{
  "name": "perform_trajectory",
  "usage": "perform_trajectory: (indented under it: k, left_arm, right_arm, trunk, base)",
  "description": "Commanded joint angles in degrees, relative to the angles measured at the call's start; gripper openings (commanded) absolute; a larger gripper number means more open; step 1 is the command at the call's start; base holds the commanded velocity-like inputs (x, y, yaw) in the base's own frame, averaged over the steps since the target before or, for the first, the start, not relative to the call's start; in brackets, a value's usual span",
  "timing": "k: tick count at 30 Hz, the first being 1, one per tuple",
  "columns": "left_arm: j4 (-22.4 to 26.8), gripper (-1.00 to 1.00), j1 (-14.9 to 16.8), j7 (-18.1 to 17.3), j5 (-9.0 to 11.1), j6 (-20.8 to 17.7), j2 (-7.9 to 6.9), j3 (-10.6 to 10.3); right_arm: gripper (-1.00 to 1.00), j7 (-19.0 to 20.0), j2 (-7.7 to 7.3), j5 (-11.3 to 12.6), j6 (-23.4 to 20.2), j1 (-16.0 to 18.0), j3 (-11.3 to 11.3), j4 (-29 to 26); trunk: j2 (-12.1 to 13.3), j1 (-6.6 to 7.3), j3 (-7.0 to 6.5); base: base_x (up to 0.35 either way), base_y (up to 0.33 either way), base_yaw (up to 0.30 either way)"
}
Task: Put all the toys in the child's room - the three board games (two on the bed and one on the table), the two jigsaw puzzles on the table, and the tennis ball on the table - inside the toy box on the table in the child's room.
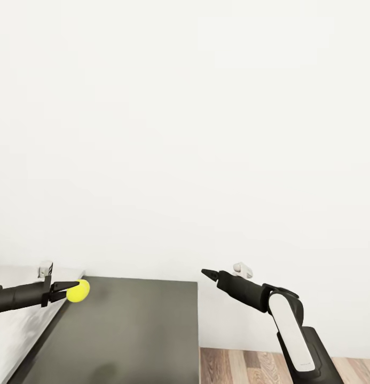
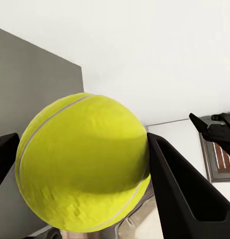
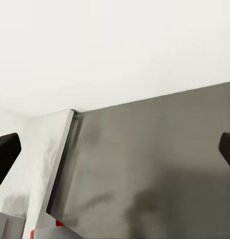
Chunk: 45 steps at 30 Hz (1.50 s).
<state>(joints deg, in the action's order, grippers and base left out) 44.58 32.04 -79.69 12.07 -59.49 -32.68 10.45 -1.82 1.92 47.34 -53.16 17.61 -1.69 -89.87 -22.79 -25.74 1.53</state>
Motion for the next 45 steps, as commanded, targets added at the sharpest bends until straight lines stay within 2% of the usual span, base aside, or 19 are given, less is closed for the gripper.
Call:
perform_trajectory:
  k: [1,28,45]
  left_arm:
    - [0.03,-1.00,0.04,-0.11,0.06,-0.37,-0.02,-0.03]
    - [0.16,-1.00,0.04,-0.11,0.04,-0.37,0.12,-0.17]
    - [0.16,-1.00,0.04,-0.11,-0.07,-0.37,0.16,-0.17]
  right_arm:
    - [1.00,-0.20,0.02,0.20,-0.05,0.03,-0.04,-0.04]
    - [1.00,-0.21,0.09,0.62,0.01,-0.03,-0.25,-0.47]
    - [1.00,-0.21,0.10,0.65,0.01,-0.03,-0.24,-0.48]
  trunk:
    - [-0.13,-0.04,0.05]
    - [-0.13,-0.04,-0.28]
    - [-0.13,-0.04,-0.51]
  base:
    - [-0.003,0.000,-0.086]
    - [-0.120,0.000,-0.010]
    - [-0.013,0.000,0.012]
